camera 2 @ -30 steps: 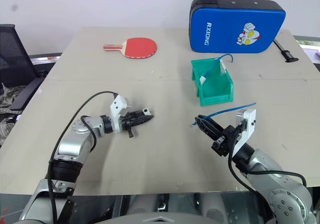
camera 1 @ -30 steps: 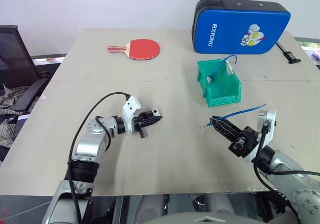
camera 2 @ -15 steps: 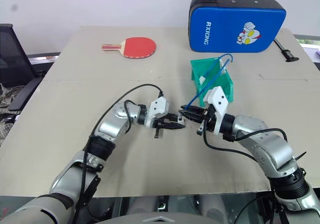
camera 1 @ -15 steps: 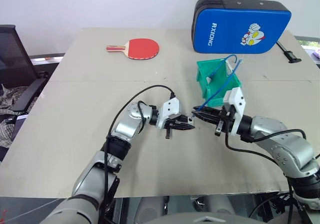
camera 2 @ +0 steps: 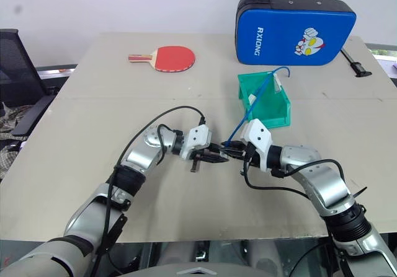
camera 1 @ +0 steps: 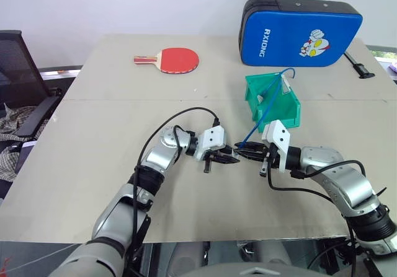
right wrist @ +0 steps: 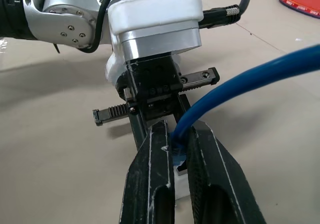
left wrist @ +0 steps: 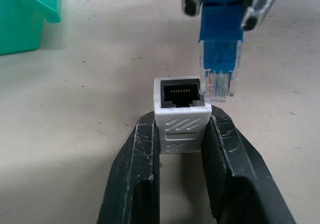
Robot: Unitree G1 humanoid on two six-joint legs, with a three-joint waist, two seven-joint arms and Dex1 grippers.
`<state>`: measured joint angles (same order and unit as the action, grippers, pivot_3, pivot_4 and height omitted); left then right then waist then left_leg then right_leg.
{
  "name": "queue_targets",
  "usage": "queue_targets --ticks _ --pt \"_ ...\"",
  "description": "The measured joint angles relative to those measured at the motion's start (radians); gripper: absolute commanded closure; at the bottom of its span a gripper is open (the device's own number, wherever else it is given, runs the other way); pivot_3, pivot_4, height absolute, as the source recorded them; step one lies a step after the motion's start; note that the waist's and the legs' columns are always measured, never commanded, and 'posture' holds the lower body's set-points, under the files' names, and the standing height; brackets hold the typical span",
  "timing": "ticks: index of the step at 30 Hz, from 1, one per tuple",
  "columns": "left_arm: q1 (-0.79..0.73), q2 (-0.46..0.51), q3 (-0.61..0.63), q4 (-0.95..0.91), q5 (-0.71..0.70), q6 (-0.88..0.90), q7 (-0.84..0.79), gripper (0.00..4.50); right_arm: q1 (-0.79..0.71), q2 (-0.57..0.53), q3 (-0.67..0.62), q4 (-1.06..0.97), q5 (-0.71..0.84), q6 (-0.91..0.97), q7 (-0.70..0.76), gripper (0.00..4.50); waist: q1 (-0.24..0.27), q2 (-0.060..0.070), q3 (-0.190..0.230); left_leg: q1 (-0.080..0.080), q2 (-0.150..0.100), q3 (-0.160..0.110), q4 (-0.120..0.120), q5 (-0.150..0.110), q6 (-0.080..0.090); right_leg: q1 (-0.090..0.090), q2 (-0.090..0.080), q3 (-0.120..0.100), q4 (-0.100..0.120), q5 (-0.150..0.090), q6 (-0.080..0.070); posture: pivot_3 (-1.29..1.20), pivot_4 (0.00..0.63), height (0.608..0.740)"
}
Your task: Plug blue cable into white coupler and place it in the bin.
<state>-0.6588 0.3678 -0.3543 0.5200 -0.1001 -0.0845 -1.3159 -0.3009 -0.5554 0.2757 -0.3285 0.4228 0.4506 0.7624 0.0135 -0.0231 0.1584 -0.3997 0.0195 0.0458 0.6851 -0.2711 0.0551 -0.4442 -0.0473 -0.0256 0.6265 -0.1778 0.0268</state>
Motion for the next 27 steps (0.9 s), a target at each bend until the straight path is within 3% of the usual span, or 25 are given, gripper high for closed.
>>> queue_targets --ticks 27 --pt "-0.001 -0.005 0.002 0.001 0.013 -0.007 -0.007 3.95 -0.079 -0.02 -0.006 0.093 -0.093 -0.026 0.114 4.5 0.0 0.0 0.0 0.001 0.0 0.0 0.0 0.0 0.0 0.001 0.0 0.0 0.0 0.0 0.0 0.0 0.15 0.731"
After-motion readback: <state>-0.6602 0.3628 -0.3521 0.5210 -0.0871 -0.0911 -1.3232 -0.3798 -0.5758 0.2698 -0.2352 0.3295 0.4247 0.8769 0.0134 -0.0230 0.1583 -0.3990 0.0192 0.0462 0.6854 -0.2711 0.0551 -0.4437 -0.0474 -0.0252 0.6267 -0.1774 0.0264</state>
